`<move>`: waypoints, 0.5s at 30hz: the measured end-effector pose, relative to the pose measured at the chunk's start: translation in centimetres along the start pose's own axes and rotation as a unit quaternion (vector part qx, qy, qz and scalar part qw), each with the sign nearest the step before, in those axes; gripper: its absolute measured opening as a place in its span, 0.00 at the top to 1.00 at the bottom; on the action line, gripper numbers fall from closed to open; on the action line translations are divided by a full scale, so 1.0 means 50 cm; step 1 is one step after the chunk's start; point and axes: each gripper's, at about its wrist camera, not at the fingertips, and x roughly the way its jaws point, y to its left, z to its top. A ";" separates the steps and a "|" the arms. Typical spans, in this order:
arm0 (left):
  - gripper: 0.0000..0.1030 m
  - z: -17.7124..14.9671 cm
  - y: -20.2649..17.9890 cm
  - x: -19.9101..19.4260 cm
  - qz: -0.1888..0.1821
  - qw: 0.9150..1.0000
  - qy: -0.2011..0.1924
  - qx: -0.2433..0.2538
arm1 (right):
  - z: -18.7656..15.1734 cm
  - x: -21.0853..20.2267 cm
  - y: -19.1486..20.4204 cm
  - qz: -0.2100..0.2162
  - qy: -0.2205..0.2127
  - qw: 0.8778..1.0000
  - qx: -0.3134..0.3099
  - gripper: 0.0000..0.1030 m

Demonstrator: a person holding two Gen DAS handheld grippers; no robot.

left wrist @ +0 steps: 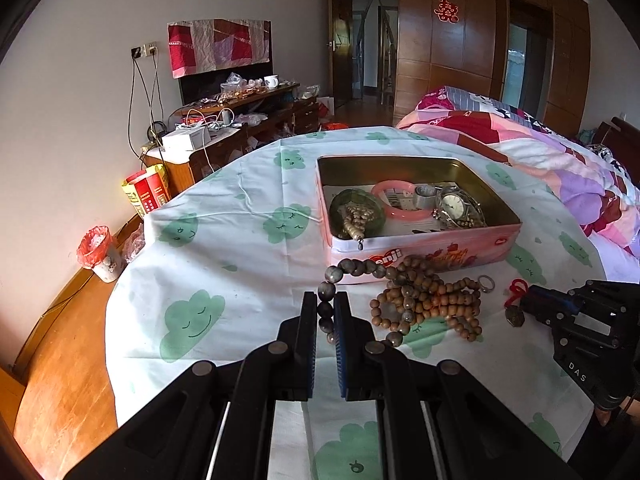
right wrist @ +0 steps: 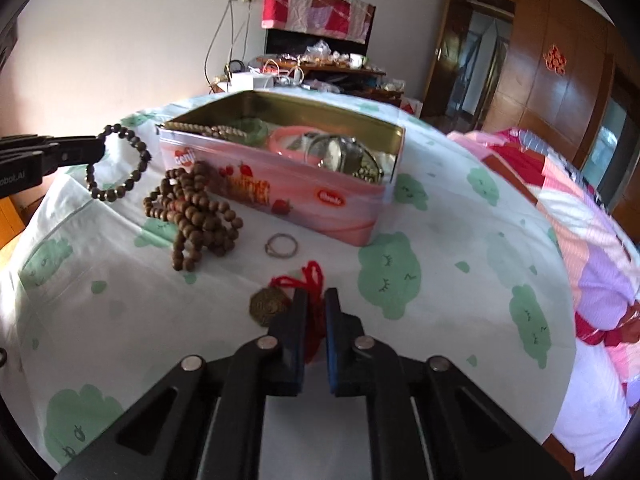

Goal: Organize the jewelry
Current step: 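Lift the dark bead bracelet with the left gripper while the right grasps the red cord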

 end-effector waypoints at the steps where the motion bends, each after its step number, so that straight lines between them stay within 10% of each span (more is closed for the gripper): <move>1: 0.93 0.000 -0.001 -0.001 0.000 1.000 0.000 0.000 | -0.001 -0.003 -0.001 -0.003 -0.003 1.000 -0.002 0.91; 15: 0.93 0.012 -0.002 -0.033 -0.003 1.000 -0.017 -0.002 | 0.027 -0.060 -0.014 0.010 -0.059 0.998 0.025 0.92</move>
